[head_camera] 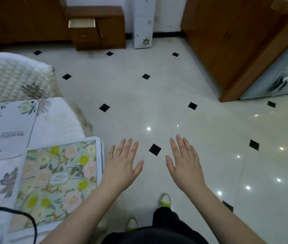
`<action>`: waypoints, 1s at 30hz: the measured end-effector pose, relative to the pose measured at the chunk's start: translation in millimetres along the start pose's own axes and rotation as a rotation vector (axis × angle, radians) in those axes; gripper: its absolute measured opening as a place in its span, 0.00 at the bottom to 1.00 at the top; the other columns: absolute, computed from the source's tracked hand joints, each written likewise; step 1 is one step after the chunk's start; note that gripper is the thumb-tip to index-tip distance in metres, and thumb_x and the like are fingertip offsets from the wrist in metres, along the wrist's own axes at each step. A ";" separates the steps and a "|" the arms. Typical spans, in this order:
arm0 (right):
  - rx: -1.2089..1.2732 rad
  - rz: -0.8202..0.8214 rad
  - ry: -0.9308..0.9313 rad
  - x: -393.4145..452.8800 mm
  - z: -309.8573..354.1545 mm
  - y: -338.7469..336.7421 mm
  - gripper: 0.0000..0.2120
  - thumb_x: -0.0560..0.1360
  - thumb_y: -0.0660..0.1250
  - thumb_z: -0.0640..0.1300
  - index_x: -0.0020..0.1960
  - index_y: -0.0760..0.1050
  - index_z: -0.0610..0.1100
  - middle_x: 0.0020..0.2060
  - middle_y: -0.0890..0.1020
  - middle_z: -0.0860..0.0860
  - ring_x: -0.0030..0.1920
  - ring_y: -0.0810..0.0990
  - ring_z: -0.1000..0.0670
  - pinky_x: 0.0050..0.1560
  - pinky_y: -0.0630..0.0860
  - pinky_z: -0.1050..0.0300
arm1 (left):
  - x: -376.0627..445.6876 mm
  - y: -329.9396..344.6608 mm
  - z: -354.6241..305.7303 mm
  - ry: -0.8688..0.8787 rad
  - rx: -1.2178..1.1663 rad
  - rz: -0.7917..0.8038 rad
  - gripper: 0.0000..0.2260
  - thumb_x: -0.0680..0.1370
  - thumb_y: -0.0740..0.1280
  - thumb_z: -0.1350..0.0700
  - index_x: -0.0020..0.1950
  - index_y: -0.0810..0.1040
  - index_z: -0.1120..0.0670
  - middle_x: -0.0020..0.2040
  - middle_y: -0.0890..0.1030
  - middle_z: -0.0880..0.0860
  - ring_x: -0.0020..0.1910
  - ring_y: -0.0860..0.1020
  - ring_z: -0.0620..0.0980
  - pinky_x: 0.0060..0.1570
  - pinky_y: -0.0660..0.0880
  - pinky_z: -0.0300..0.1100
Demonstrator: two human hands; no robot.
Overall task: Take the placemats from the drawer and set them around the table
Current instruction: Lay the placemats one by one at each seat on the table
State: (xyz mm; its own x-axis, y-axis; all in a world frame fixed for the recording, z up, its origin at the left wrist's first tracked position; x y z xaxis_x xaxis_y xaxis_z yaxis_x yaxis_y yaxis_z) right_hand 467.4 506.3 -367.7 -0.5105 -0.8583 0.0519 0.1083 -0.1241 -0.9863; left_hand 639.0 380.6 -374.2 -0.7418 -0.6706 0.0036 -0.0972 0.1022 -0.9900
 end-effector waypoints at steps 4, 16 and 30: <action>0.025 0.035 -0.149 49.5 6.4 16.1 0.28 0.80 0.50 0.55 0.77 0.61 0.44 0.76 0.63 0.46 0.76 0.61 0.45 0.74 0.52 0.50 | 18.1 4.4 21.5 -0.150 0.038 0.020 0.29 0.78 0.54 0.40 0.73 0.72 0.54 0.71 0.74 0.55 0.71 0.72 0.56 0.70 0.57 0.53; 0.094 0.125 -0.615 175.4 50.9 32.0 0.28 0.80 0.50 0.55 0.76 0.63 0.43 0.75 0.64 0.45 0.75 0.62 0.45 0.72 0.54 0.51 | 23.7 -5.5 66.1 -0.734 0.011 0.035 0.34 0.76 0.44 0.37 0.78 0.64 0.51 0.78 0.64 0.53 0.77 0.61 0.53 0.74 0.56 0.55; 0.076 0.258 -1.066 186.1 220.2 78.4 0.30 0.80 0.45 0.57 0.78 0.59 0.45 0.77 0.61 0.47 0.77 0.57 0.47 0.75 0.54 0.51 | -85.6 12.5 148.8 -1.194 -0.112 0.029 0.39 0.72 0.33 0.33 0.81 0.47 0.47 0.81 0.49 0.49 0.80 0.47 0.49 0.77 0.45 0.51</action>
State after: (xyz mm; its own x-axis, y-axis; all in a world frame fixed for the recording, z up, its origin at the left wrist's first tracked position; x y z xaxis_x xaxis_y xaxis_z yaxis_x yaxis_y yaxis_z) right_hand 568.7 227.1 -401.0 0.5304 -0.8477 -0.0100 0.1769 0.1222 -0.9766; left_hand 800.0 330.0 -407.9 0.3331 -0.9192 -0.2099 -0.1916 0.1520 -0.9696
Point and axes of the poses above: each hand's wrist, its own x-axis towards the middle knuckle, its own y-axis out of the palm, z = x × y, the point moved 4 cm from there along x, towards the middle knuckle
